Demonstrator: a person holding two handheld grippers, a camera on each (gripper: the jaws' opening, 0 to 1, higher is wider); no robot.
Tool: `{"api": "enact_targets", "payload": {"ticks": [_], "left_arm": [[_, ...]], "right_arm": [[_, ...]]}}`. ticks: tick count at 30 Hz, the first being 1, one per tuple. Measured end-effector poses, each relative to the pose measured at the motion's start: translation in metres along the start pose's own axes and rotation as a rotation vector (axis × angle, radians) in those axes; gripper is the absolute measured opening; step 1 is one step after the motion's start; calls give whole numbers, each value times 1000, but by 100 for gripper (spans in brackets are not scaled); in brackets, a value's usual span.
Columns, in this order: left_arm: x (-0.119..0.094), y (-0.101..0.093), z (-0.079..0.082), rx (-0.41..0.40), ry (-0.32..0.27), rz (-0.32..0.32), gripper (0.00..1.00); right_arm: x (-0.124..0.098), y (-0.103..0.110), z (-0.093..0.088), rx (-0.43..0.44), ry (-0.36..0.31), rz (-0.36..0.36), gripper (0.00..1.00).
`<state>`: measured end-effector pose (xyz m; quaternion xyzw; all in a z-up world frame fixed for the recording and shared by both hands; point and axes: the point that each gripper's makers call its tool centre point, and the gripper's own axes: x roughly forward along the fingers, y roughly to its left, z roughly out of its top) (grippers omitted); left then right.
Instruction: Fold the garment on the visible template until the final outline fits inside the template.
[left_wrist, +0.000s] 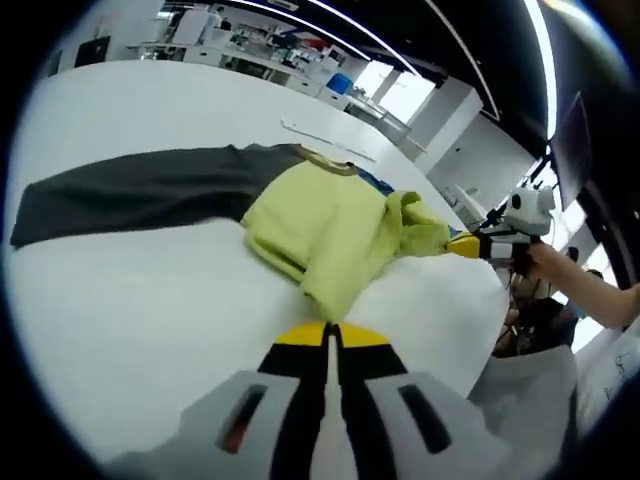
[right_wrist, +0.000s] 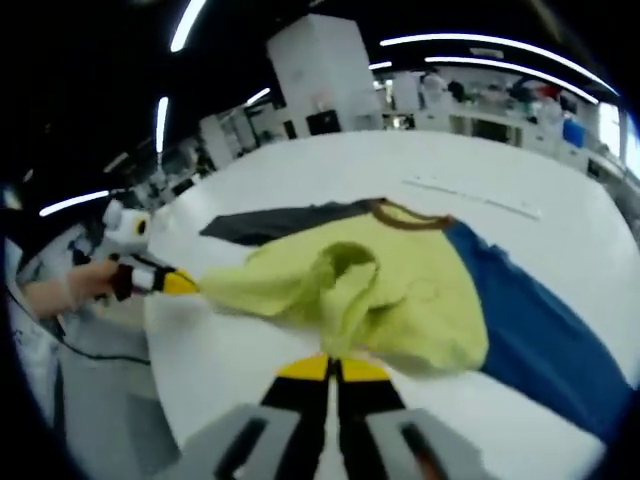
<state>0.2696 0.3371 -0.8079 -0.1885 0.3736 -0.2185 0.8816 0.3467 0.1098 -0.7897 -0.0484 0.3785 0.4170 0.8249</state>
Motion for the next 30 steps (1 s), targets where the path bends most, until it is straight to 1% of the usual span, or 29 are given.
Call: {"api": "enact_targets", "payload": {"ticks": [3,5,6,7,9,10,11,12,16,18,21,22,24,26,30], "left_arm": [[-7,3,-2,13,11,7,0],[-12,5,-4,23,18,14,0],[-14,6,-5,23,20,14,0],[-18,6,-6,23,21,13,0],[-24,6,-8,26,25,11,0],[-27,6,-9,28,30,12,0],[-31,7,-10,36,36,15,0],[-33,7,-11,40,41,15,0],[-45,5,-16,53,58,11,0],[-48,6,-20,56,71,14,0],[-53,6,-30,66,113,19,0],[-56,6,-36,70,141,18,0],[-59,4,-42,75,158,19,0],[-61,4,-49,83,185,22,0],[-61,4,-64,107,245,35,0]], "right_arm": [[-16,0,-11,-10,1,-18,0],[-26,-3,-16,8,-7,-34,0],[-30,-10,-19,10,-7,-45,0],[-34,-12,-21,5,-7,-51,0],[-43,-11,-26,0,-4,-61,0],[-49,-8,-29,6,-6,-64,0],[-53,-7,-31,8,-5,-65,0],[-56,-11,-34,5,-3,-72,0],[-68,-5,-44,-11,10,-83,0],[-74,-2,-51,-21,25,-86,0],[-79,2,-63,-26,48,-81,0],[-81,5,-66,-26,54,-78,0],[-84,11,-74,-33,71,-72,0],[-86,14,-84,-42,93,-70,0],[-92,27,-101,-45,128,-50,0]]}}
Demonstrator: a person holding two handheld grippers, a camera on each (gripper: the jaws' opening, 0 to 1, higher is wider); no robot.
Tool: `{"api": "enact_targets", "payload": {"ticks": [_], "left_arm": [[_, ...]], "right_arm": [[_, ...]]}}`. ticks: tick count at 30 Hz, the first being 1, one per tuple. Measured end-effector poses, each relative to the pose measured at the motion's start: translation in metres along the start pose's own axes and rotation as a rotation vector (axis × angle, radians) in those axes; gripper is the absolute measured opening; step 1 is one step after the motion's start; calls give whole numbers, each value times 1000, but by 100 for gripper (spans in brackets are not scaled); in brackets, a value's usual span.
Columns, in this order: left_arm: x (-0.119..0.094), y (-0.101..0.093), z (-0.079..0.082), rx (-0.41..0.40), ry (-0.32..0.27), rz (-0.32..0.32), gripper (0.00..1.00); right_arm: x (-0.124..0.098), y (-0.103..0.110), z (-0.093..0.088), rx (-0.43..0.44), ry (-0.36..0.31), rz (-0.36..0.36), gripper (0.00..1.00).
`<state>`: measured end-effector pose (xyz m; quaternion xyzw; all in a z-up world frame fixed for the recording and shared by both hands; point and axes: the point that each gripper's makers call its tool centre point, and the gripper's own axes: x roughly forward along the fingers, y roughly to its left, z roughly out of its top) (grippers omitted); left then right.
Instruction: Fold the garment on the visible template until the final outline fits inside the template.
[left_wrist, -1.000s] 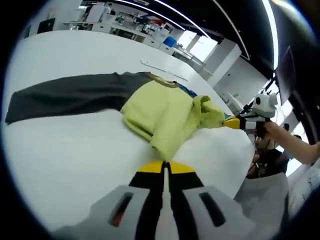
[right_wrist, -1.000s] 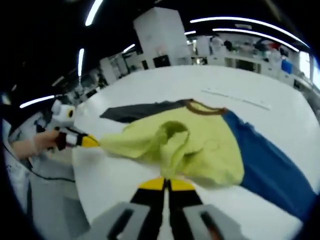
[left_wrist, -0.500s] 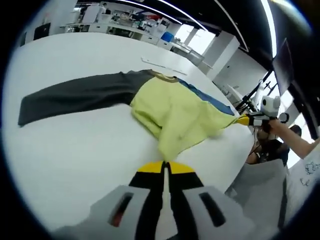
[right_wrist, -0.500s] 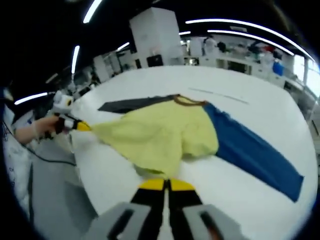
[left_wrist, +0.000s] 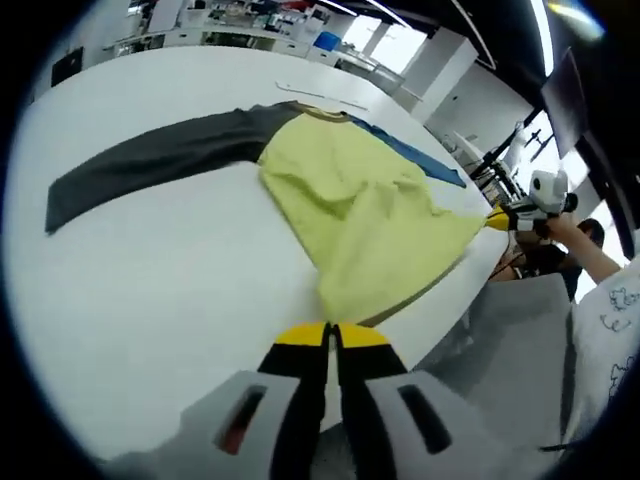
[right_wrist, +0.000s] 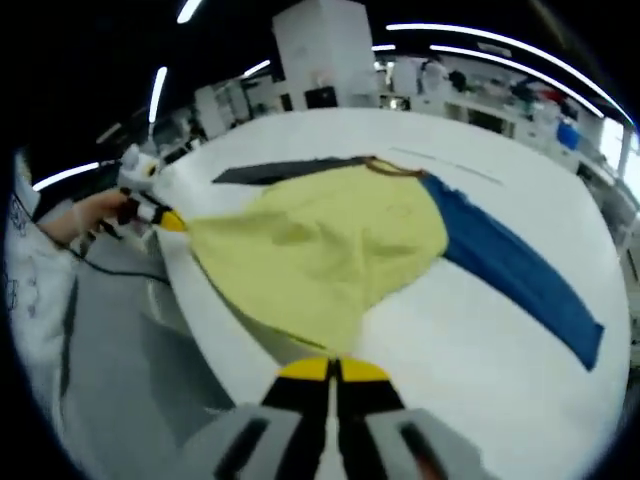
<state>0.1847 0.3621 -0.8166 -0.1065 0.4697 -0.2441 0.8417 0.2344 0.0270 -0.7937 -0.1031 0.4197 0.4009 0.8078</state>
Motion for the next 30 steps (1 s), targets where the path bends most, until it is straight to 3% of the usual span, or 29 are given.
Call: {"api": "enact_targets", "payload": {"ticks": [3,9,18,23,30], "left_arm": [[2,-2,-6,4,28,3,0],[8,-2,-27,44,141,20,0],[16,-1,-41,8,227,14,0],[17,-2,-44,-9,245,11,0],[15,0,-44,-38,227,5,0]], "right_arm": [[-3,5,-13,-19,34,1,0],[-8,8,-30,-19,70,-1,0],[-1,6,-51,-57,137,-10,0],[2,4,-54,-59,150,-8,0],[2,3,-56,-62,168,1,0]]}}
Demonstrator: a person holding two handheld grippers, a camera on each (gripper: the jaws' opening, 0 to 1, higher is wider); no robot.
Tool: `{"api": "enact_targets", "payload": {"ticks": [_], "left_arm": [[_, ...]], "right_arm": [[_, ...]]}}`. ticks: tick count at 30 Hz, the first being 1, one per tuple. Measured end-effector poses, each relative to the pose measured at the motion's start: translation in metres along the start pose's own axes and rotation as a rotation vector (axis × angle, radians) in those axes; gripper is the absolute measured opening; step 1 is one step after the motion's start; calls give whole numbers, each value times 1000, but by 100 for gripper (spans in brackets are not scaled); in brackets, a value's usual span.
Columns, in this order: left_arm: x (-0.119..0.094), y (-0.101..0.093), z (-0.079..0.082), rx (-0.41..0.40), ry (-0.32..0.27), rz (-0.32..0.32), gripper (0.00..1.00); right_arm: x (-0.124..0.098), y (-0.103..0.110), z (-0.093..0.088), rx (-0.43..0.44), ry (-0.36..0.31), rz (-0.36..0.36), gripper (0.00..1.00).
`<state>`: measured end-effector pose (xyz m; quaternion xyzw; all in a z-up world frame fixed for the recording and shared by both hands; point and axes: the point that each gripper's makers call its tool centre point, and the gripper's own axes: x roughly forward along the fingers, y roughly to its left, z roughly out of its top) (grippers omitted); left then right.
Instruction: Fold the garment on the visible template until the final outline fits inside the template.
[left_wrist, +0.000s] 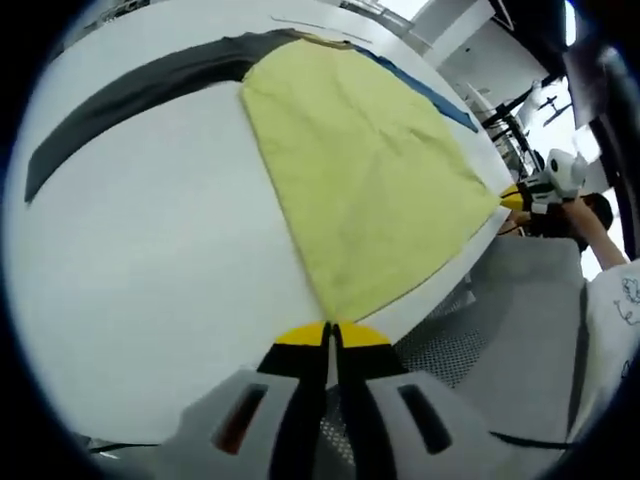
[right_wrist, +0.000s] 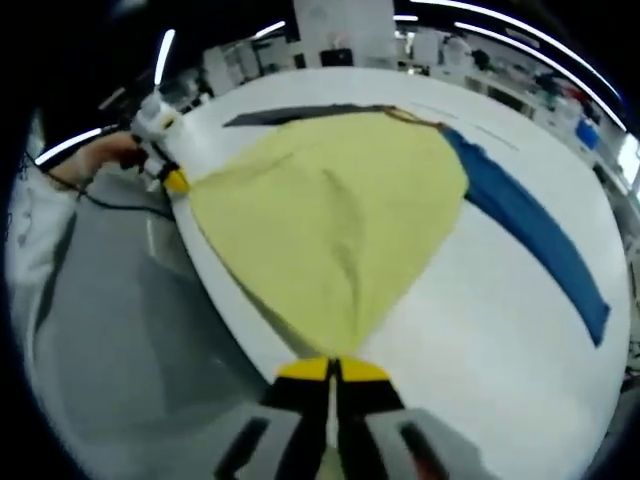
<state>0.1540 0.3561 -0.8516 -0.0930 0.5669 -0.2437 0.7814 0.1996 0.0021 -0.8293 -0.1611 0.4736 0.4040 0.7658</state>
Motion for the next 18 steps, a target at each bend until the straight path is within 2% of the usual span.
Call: {"api": "enact_targets", "payload": {"ticks": [6,18], "left_arm": [[0,-1,0,-22,-13,-3,0],[0,-1,-1,4,-24,15,0]], "right_arm": [[2,-2,-3,-5,12,9,0],[10,0,-10,4,42,24,0]]}}
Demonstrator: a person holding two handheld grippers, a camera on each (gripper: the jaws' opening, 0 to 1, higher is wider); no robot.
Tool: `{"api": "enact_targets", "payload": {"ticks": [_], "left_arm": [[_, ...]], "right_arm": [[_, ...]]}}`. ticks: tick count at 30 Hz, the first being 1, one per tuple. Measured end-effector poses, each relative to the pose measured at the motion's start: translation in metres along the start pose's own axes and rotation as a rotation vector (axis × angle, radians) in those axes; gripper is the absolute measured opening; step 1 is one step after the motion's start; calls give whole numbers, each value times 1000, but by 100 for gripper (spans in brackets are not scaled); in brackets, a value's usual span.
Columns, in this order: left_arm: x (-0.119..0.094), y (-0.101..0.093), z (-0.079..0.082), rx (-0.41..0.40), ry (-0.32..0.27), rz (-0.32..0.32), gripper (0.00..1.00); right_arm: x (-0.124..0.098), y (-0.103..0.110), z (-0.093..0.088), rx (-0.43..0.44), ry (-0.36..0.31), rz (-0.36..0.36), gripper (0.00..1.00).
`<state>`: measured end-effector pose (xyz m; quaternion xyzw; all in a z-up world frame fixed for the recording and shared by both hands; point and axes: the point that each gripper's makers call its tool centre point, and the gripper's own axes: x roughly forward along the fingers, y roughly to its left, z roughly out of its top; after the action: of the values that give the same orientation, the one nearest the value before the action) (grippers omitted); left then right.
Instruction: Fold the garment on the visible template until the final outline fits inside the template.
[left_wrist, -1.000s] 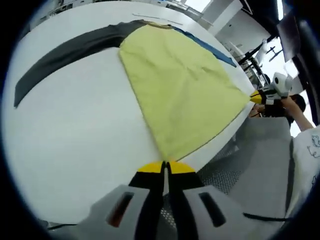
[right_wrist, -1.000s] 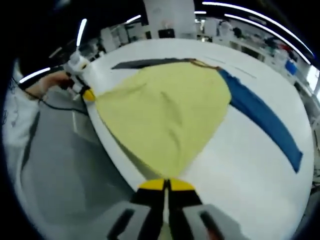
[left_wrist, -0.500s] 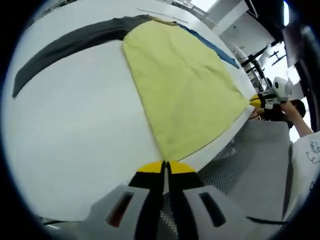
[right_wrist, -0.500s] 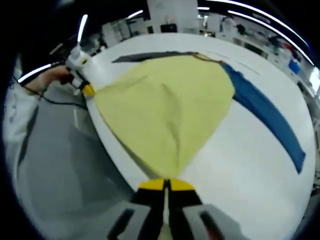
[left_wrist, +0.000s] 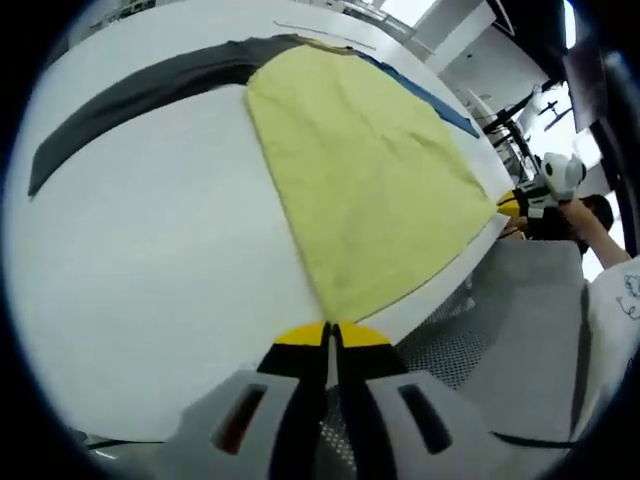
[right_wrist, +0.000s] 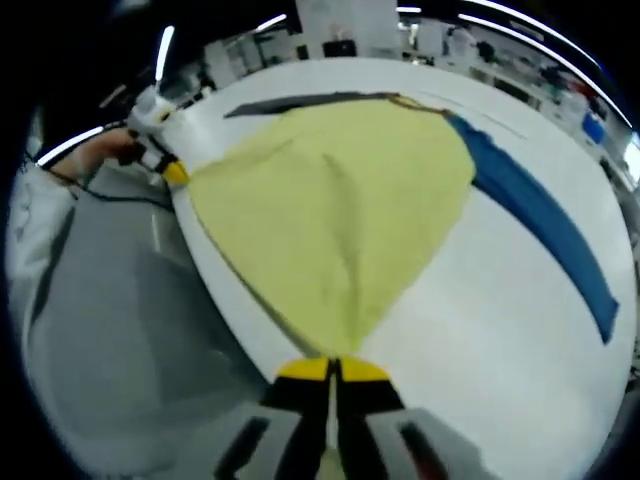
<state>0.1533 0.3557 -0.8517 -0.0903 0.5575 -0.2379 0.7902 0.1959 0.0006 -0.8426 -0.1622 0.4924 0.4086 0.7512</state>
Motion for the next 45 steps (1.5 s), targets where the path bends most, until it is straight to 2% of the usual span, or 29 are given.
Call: {"api": "enact_targets", "payload": {"ticks": [3,8,11,14,17,20,24,28,30,32,36,38,40,45], "left_arm": [[0,0,0,-8,-4,-2,0],[-1,-2,-2,24,-21,-14,2],[-3,-3,4,-14,-66,-23,8],[-9,-3,13,-13,-119,-29,10],[-15,-6,30,5,-201,-30,20],[-21,-8,41,16,-236,-23,29],[-25,-12,63,89,-342,-19,45],[-33,-20,83,156,-440,-18,61],[-36,-21,88,145,-458,-19,66],[-38,-22,97,156,-510,-31,77],[-41,-24,106,175,-541,-32,93],[-41,-28,107,198,-536,-33,99],[-42,-31,109,216,-546,-31,99],[-41,-33,112,207,-557,-36,99]], "right_arm": [[2,0,-3,-2,10,0,0],[2,4,-5,-1,27,25,0],[-1,5,-7,0,20,43,10],[-5,0,-7,-5,-1,38,27],[-10,-2,-4,14,-31,32,40],[-14,-4,5,65,-94,28,48],[-20,-13,12,138,-165,17,61],[-28,-20,23,197,-241,7,68],[-32,-21,25,187,-255,3,71],[-36,-26,30,187,-284,-13,76],[-48,-44,46,218,-380,-71,94],[-52,-53,50,244,-413,-96,99],[-56,-60,54,232,-436,-116,99],[-57,-83,49,254,-441,-165,99]]}}
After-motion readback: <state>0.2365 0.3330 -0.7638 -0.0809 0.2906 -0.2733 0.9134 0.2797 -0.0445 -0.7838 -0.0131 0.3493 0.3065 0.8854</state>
